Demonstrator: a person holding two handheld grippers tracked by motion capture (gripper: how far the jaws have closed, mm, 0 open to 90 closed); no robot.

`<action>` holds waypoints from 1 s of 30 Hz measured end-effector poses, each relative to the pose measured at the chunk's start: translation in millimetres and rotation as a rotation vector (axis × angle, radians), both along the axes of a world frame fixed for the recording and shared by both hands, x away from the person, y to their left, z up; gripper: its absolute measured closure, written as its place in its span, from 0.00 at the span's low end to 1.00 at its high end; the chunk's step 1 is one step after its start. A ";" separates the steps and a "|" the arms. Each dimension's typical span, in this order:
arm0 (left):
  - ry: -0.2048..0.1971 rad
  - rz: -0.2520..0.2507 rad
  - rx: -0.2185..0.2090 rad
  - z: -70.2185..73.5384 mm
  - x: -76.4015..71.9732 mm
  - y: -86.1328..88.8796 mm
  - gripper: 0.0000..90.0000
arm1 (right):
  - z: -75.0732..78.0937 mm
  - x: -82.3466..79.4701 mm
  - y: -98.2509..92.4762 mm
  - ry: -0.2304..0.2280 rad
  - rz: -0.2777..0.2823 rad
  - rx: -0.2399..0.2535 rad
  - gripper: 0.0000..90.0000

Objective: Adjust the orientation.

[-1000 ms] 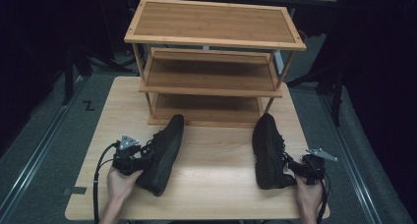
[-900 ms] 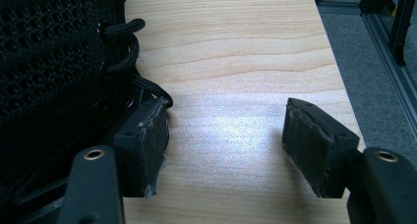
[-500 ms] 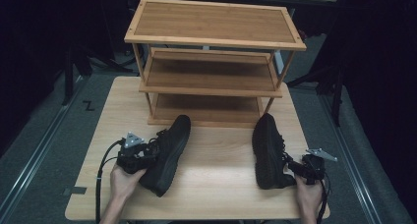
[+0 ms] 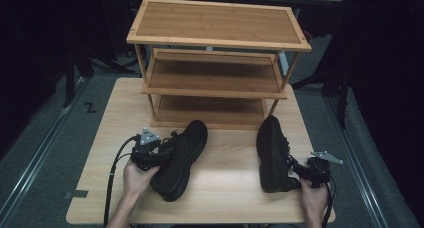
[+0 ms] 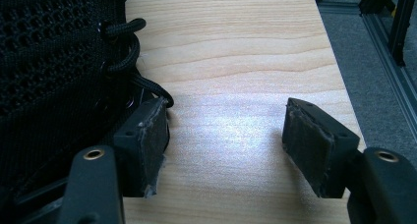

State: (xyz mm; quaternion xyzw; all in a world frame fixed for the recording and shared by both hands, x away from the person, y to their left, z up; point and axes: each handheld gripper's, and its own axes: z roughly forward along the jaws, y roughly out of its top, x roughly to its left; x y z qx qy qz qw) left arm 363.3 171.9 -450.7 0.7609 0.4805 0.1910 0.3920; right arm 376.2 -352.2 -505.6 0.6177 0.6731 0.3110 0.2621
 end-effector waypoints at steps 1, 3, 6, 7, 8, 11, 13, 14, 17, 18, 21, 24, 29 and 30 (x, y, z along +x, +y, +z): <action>0.000 0.000 0.000 0.0 0.0 0.0 0.47 | 0.0 0.0 0.0 0.000 0.000 0.000 0.38; 0.001 -0.011 0.000 2.0 2.1 -6.5 0.47 | 0.0 0.0 0.0 0.000 0.000 0.000 0.38; 0.011 -0.042 0.000 4.9 6.6 -20.1 0.48 | 0.0 0.0 0.0 0.000 0.000 0.000 0.38; 0.017 -0.052 0.004 5.2 7.9 -23.6 0.47 | 0.0 0.0 0.0 0.000 0.000 0.000 0.38; 0.022 -0.062 0.007 5.3 8.9 -27.6 0.47 | 0.0 0.0 0.0 0.000 0.000 0.000 0.38; 0.036 -0.089 0.021 2.9 10.4 -40.0 0.47 | 0.0 0.0 0.0 0.000 0.000 0.000 0.38; 0.024 -0.088 0.047 3.8 9.7 -43.8 0.49 | 0.0 0.0 -0.1 0.000 0.000 0.000 0.38; 0.024 -0.088 0.047 3.8 9.7 -43.8 0.50 | 0.0 0.0 0.0 0.000 0.000 0.001 0.38; 0.036 -0.091 0.041 4.9 9.3 -41.5 0.50 | 0.0 0.0 -0.1 -0.001 0.001 0.000 0.38; 0.041 -0.094 0.034 6.4 8.5 -39.8 0.51 | 0.0 0.0 0.0 0.000 0.000 0.001 0.38; 0.045 -0.112 0.015 8.5 6.7 -37.7 0.61 | 0.0 0.0 0.0 0.000 0.000 0.000 0.38; 0.067 -0.135 0.014 8.7 7.0 -38.3 0.69 | 0.0 0.0 0.0 0.000 0.000 0.000 0.38; 0.110 -0.144 -0.031 7.5 9.4 -38.0 0.81 | 0.0 0.0 0.0 0.000 0.000 0.001 0.38; 0.113 -0.144 -0.039 7.3 9.9 -37.9 0.83 | 0.0 0.0 -0.2 -0.001 0.000 0.001 0.38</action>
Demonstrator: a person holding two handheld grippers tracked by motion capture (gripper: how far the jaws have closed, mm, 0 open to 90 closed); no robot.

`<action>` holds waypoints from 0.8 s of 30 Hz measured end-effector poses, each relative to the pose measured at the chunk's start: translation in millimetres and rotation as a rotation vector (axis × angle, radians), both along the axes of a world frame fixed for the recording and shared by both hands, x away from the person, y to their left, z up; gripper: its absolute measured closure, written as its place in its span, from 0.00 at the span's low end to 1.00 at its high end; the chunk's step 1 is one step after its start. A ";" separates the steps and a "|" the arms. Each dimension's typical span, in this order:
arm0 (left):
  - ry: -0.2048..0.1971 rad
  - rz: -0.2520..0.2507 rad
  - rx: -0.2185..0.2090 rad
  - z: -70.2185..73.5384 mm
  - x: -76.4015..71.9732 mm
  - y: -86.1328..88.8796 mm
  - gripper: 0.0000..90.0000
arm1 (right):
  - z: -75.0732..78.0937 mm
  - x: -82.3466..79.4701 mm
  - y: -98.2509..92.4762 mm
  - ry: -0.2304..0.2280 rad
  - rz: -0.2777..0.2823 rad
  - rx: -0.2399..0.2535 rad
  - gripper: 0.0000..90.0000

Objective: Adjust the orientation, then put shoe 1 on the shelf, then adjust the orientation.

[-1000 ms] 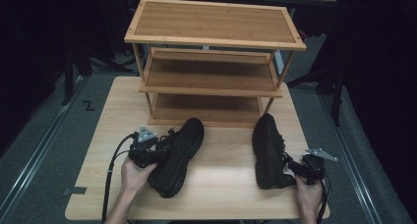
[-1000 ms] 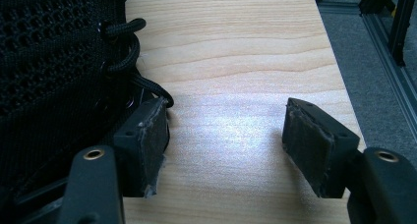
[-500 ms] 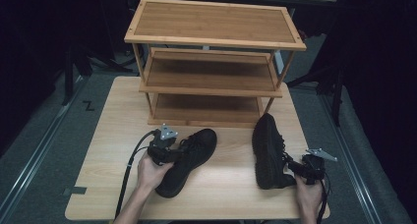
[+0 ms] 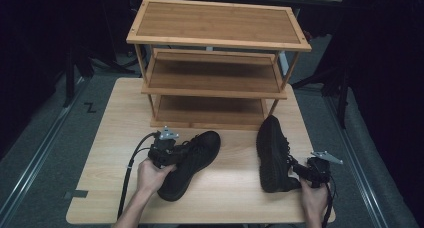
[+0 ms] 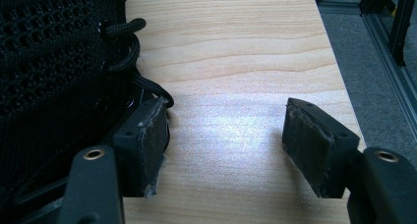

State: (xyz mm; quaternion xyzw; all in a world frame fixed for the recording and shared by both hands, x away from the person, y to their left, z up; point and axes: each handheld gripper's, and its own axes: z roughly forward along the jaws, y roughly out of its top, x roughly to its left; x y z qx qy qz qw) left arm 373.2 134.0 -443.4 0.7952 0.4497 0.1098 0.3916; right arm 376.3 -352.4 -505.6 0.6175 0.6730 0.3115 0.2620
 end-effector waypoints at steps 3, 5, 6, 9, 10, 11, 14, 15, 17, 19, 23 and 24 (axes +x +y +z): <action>0.011 -0.001 -0.017 -0.4 1.1 1.0 0.87 | 0.0 0.0 -0.3 0.000 -0.001 0.004 0.38; 0.004 -0.001 -0.022 0.3 -0.1 0.9 0.91 | 0.0 0.0 -0.3 0.000 -0.001 0.004 0.38; 0.002 0.002 -0.026 0.8 -0.7 1.0 0.92 | 0.0 0.0 -0.3 0.000 -0.001 0.004 0.38; 0.001 0.012 -0.033 1.2 -1.3 1.4 0.94 | 0.0 0.0 -0.3 0.000 -0.001 0.005 0.38; 0.001 0.016 -0.036 1.2 -1.3 1.5 0.94 | 0.0 0.0 -0.3 0.000 -0.001 0.005 0.38; 0.001 0.019 -0.041 1.1 -1.3 1.8 0.94 | 0.0 0.0 -0.3 0.000 -0.001 0.005 0.38; -0.005 0.028 -0.059 2.0 -0.8 3.6 0.94 | 0.0 0.0 -0.3 0.000 -0.001 0.005 0.38; -0.012 0.034 -0.064 2.9 -0.8 4.2 0.94 | 0.0 0.0 -0.3 0.000 0.000 0.005 0.38; -0.021 0.044 -0.076 5.2 -0.2 5.8 0.94 | 0.0 0.0 -0.3 0.000 0.000 0.004 0.38; -0.023 0.055 -0.101 6.6 1.6 8.8 0.94 | 0.0 0.0 -0.3 0.000 0.000 0.004 0.38; -0.021 0.072 -0.138 7.3 5.7 15.3 0.94 | 0.0 0.0 -0.3 0.000 0.000 0.004 0.38; -0.023 0.078 -0.146 7.4 6.6 16.0 0.94 | 0.0 0.0 -0.2 0.000 0.000 0.003 0.38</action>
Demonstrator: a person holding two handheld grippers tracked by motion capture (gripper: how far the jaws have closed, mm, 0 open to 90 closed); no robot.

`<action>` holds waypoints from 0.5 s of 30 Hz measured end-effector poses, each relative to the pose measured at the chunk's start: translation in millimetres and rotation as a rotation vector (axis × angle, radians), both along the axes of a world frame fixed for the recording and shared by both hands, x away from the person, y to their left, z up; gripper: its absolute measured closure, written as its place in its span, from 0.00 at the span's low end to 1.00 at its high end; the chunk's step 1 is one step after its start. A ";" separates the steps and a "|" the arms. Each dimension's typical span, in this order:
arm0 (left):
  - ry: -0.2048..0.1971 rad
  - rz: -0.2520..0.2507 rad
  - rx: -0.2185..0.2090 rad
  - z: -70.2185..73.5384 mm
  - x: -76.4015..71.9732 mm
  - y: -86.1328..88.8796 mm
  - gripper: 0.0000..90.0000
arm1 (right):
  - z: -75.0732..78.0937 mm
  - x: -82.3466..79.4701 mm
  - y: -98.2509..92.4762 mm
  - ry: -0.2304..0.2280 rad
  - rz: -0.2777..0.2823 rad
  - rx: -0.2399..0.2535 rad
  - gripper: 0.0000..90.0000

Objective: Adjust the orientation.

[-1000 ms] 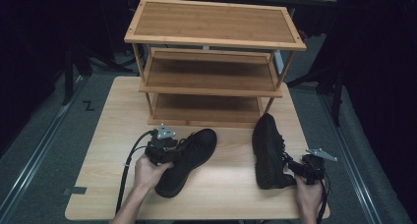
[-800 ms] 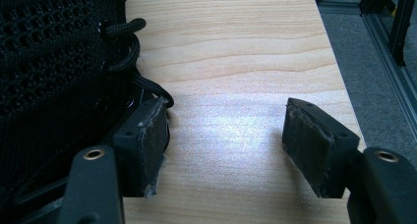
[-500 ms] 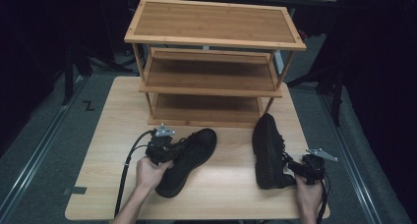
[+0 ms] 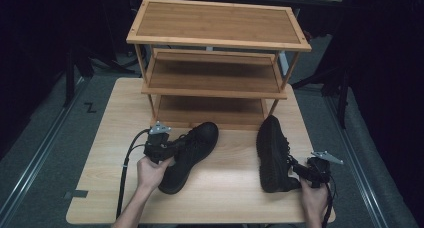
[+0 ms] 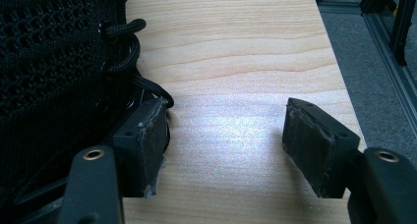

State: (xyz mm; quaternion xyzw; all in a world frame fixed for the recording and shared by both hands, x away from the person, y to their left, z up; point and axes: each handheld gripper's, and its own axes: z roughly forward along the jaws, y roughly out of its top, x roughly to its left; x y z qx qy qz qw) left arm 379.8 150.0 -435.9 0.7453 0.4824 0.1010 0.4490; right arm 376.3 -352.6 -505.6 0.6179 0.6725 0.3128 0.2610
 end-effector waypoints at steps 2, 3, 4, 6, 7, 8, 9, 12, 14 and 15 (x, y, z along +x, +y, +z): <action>-0.001 0.003 0.003 0.7 0.8 0.4 0.95 | 0.0 0.0 0.0 0.000 0.000 0.000 0.38; -0.011 0.009 0.016 3.0 2.3 -1.0 0.95 | 0.0 0.0 0.0 0.000 0.000 0.000 0.38; -0.021 0.014 0.024 4.6 2.8 -2.4 0.95 | 0.0 0.0 0.0 0.000 0.000 0.000 0.38; -0.038 0.019 0.045 8.1 4.0 -5.1 0.95 | 0.0 0.0 0.0 0.000 0.000 0.000 0.38; -0.041 0.022 0.041 9.2 4.9 -5.8 0.95 | 0.0 0.0 -0.1 0.000 0.000 0.000 0.38; -0.044 0.023 0.043 10.4 5.9 -6.5 0.95 | 0.0 0.0 0.0 0.000 0.000 0.000 0.38; -0.044 0.023 0.043 10.4 5.9 -6.5 0.95 | 0.0 0.0 -0.1 0.000 0.000 0.000 0.38; -0.055 0.029 0.054 16.2 9.0 -9.3 0.95 | 0.0 0.0 0.0 0.000 0.000 0.000 0.38; -0.064 0.034 0.050 19.6 11.3 -10.6 0.95 | 0.0 0.0 0.0 0.000 0.000 0.000 0.38; -0.070 0.039 0.047 21.2 13.0 -11.5 0.95 | 0.0 0.0 0.0 0.000 0.000 0.001 0.38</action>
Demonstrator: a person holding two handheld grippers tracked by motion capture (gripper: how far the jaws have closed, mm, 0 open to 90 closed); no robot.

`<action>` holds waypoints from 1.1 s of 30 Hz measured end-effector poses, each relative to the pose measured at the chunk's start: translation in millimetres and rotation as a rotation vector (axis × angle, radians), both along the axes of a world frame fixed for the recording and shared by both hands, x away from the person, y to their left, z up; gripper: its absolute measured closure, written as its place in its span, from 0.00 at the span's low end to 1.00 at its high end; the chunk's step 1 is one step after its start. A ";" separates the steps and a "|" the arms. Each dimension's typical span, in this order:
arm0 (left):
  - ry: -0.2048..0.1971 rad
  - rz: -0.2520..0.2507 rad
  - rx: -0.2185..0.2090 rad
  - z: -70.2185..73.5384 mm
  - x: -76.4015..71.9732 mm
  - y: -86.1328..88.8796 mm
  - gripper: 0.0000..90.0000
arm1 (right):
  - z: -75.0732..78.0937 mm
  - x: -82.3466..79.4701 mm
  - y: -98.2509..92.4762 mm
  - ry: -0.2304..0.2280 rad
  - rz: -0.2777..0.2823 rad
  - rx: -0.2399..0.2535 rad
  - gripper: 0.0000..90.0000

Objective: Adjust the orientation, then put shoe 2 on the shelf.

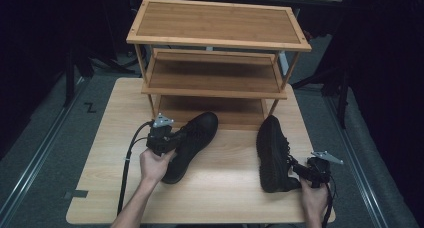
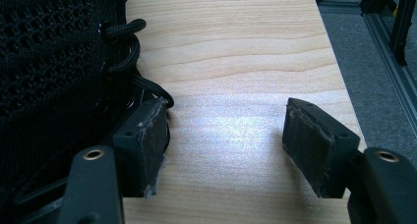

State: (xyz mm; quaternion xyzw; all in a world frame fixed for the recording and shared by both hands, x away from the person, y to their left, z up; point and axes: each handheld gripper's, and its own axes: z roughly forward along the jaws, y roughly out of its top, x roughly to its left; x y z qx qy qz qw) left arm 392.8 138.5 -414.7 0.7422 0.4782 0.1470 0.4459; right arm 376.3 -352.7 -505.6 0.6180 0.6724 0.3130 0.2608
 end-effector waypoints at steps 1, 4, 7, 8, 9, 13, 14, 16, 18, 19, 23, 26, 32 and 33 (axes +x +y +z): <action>-0.004 0.003 -0.002 1.7 1.8 -0.9 0.95 | 0.0 0.0 0.0 0.000 0.000 0.000 0.38; -0.018 0.010 -0.005 6.2 7.9 -3.4 0.95 | 0.0 0.0 0.0 0.000 -0.001 0.001 0.38; -0.029 0.019 -0.019 9.2 14.2 -5.6 0.95 | 0.0 0.0 -0.1 0.000 0.000 0.001 0.37; -0.032 0.020 -0.023 10.1 16.2 -5.9 0.95 | 0.0 0.0 -0.1 0.000 0.000 0.002 0.37; -0.031 0.021 -0.033 10.9 18.4 -6.2 0.95 | 0.0 0.0 -0.1 0.001 0.000 0.002 0.37; -0.031 0.032 -0.060 13.6 26.9 -7.9 0.95 | 0.0 -0.1 -0.4 0.000 0.002 0.004 0.37; -0.031 0.032 -0.060 13.6 26.9 -7.9 0.95 | 0.0 -0.1 -0.5 0.000 0.002 0.005 0.37; -0.044 0.041 -0.058 15.6 31.6 -11.1 0.95 | 0.0 -0.1 -0.6 0.000 0.002 0.006 0.37; -0.049 0.046 -0.062 16.6 35.0 -12.9 0.95 | 0.0 0.0 -0.8 0.000 0.003 0.006 0.37; -0.048 0.046 -0.066 16.9 36.9 -13.5 0.95 | 0.1 -0.1 -0.6 0.001 0.002 0.008 0.37; -0.050 0.051 -0.061 17.0 43.9 -17.3 0.95 | 0.1 -0.1 -0.7 0.000 0.003 0.009 0.37; -0.050 0.056 -0.054 16.7 47.8 -19.9 0.95 | 0.1 -0.1 -0.7 0.001 0.003 0.009 0.37; -0.045 0.084 -0.072 12.0 58.3 -23.4 0.95 | 0.1 -0.1 -0.8 0.001 0.005 0.011 0.37; -0.046 0.095 -0.077 9.3 61.1 -24.8 0.95 | 0.0 -0.1 -0.9 0.000 0.006 0.010 0.36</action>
